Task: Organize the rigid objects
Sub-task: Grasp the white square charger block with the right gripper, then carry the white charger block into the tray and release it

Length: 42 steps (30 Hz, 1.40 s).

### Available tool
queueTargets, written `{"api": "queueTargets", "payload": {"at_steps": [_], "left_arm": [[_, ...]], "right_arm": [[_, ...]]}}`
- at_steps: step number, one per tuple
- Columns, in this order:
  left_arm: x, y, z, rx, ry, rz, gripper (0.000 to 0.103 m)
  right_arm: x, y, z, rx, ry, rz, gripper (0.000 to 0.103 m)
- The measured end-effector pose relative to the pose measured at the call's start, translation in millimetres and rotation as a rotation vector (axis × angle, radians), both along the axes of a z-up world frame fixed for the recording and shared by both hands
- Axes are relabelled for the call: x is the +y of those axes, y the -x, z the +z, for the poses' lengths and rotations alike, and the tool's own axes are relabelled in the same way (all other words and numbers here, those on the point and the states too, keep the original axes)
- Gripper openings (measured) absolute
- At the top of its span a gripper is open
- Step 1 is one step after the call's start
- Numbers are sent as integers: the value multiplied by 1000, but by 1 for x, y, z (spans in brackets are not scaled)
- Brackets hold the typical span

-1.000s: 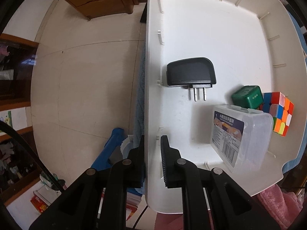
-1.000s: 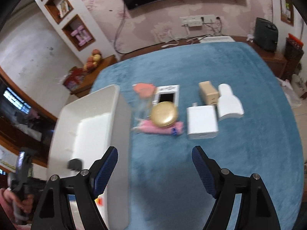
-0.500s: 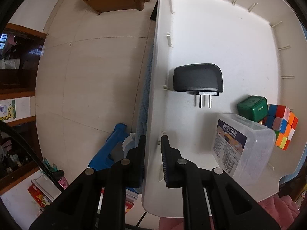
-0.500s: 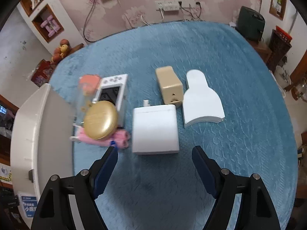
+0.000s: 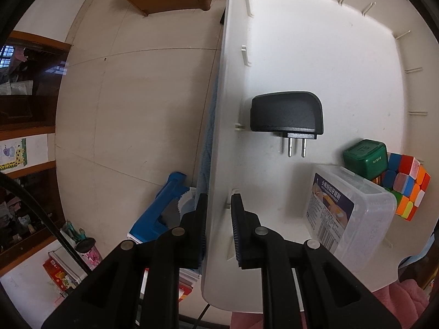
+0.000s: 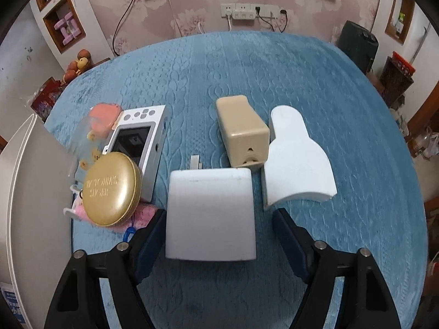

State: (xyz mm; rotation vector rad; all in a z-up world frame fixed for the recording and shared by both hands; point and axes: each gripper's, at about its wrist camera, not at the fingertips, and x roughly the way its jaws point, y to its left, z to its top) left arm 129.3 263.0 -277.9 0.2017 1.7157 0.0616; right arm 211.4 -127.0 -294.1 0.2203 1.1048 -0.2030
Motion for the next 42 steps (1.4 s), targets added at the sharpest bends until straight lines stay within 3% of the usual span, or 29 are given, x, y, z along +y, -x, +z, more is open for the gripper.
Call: {"api": "queueTargets", "payload": {"at_steps": [7, 20, 33, 42], "left_arm": [[-3, 0, 0, -4, 5, -3, 16], [-3, 3, 4, -25, 68, -46, 16], [6, 10, 7, -5, 179, -140, 16], [9, 17, 7, -1, 218, -235, 9]], "right_arm": [[5, -1, 5, 8, 12, 42, 55], [15, 18, 9, 118, -89, -45, 55], [55, 99, 11, 189, -183, -167, 55], [77, 140, 32, 153, -207, -233, 55]]}}
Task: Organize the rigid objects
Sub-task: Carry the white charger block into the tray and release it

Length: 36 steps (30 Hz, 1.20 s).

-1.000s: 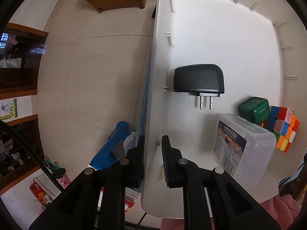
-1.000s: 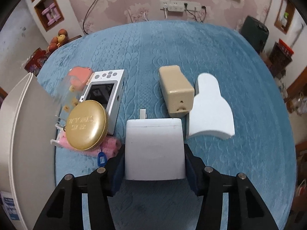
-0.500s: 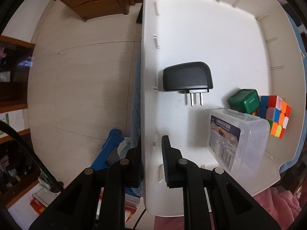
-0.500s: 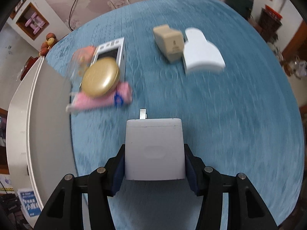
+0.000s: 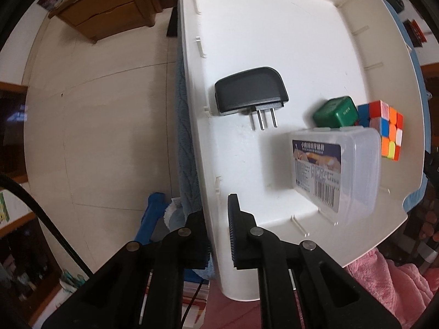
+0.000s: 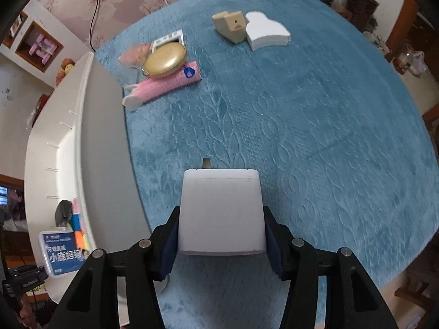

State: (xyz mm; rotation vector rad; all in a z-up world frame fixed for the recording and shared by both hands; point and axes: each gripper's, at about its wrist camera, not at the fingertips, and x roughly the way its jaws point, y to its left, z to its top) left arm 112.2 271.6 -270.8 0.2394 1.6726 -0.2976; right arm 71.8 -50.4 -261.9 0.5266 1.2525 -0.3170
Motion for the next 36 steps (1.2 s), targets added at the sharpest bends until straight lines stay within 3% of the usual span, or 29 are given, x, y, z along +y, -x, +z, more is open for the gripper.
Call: {"api": "queueTargets", "payload": {"at_steps": [9, 18, 25, 33, 35, 36], "left_arm": [[5, 0, 2, -3, 51, -63, 6], [5, 3, 6, -15, 72, -103, 7], [5, 7, 8, -23, 83, -101, 8], [11, 11, 6, -34, 94, -87, 8], [11, 14, 6, -45, 90, -89, 8], [11, 16, 5, -50, 85, -96, 8]], "right_arm": [[29, 21, 50, -137, 10, 32, 55], [72, 12, 100, -315, -27, 187, 55], [112, 6, 122, -344, -28, 347, 55], [154, -2, 124, -298, 35, 500, 56], [160, -2, 129, -325, 60, 527, 59], [162, -3, 132, -332, 79, 536, 67]]}}
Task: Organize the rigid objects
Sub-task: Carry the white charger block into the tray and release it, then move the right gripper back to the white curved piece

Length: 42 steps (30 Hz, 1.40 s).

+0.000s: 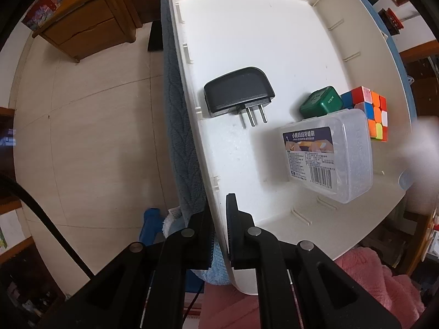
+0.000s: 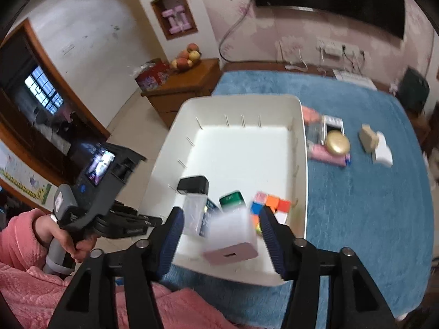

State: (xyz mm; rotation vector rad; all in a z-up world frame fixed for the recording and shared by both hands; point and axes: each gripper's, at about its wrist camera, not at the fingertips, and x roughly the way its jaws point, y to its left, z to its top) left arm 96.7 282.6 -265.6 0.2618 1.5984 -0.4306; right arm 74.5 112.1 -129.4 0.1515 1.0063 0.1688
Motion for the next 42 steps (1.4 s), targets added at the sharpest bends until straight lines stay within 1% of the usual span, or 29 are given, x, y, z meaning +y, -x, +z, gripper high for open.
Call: {"api": "queueTargets", "payload": {"at_steps": [1, 2, 9, 13, 16, 23, 33, 37, 42], "left_arm": [[-1, 1, 0, -3, -4, -7, 8], [-2, 1, 0, -5, -12, -14, 8], [-6, 2, -3, -5, -30, -17, 7], [-9, 3, -3, -11, -49, -19, 7], [-10, 3, -1, -11, -61, -8, 7], [-13, 7, 1, -22, -84, -1, 7], [-24, 11, 6, -38, -129, 9, 7], [-26, 11, 7, -39, -141, 12, 7], [-35, 14, 8, -40, -163, 12, 7]], "right_arm": [[2, -1, 2, -8, 18, 3, 73], [4, -2, 4, -13, 30, 7, 73], [6, -5, 4, -3, 99, 42, 74], [1, -6, 5, -5, 118, 58, 79], [-5, -7, 6, -11, 127, 75, 79], [-29, -16, 7, -11, 122, 109, 79], [-78, -44, 3, -8, 122, 148, 81], [-99, -59, -5, 3, 129, 160, 81], [-125, -79, -22, 41, 120, 152, 81]]}}
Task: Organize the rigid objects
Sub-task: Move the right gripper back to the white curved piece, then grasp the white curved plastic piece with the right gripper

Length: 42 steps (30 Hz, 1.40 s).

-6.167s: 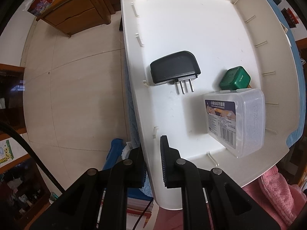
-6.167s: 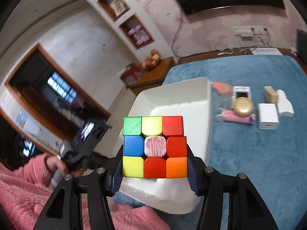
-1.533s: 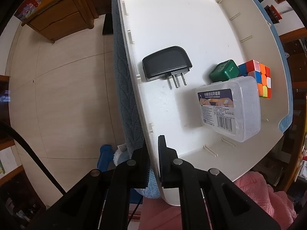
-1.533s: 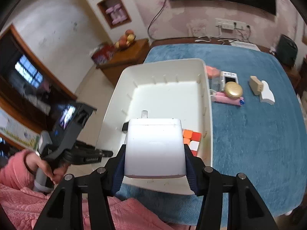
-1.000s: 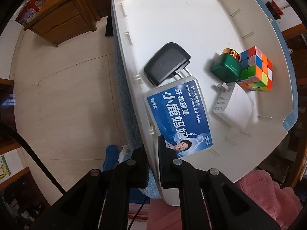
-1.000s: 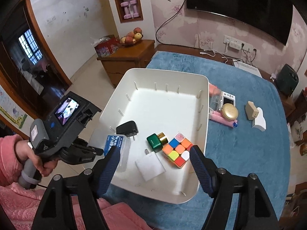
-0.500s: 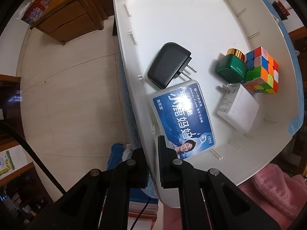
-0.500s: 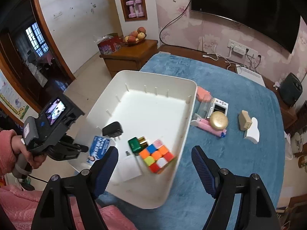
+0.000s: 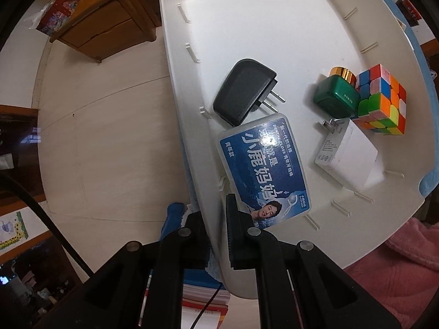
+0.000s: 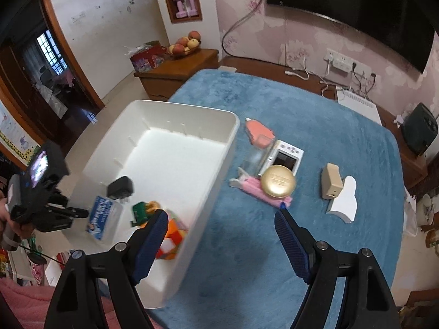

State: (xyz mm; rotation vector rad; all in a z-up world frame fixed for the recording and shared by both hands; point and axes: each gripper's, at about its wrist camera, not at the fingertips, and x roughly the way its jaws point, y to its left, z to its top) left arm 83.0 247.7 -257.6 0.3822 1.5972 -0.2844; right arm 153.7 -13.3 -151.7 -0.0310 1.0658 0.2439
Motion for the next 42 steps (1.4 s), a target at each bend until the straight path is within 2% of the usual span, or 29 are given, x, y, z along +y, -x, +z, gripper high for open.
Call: {"api": "queueTargets", "payload": {"at_steps": [8, 20, 30, 34, 36, 42], "left_arm": [[-2, -3, 2, 2, -23, 41, 8], [1, -8, -2, 7, -59, 92, 9], [-3, -10, 1, 4, -71, 100, 11], [-2, -8, -1, -3, -73, 108, 11], [0, -7, -2, -1, -69, 121, 11], [5, 3, -4, 16, -81, 104, 11]], "right_arm": [[-49, -36, -39, 68, 19, -87, 81], [-115, -66, -96, 182, 39, -301, 81], [-150, -76, -123, 165, 51, -472, 81], [-149, -80, -125, 120, 93, -479, 81], [-149, -83, -132, 142, 107, -474, 81], [-160, -79, -139, 147, 53, -501, 81]]}}
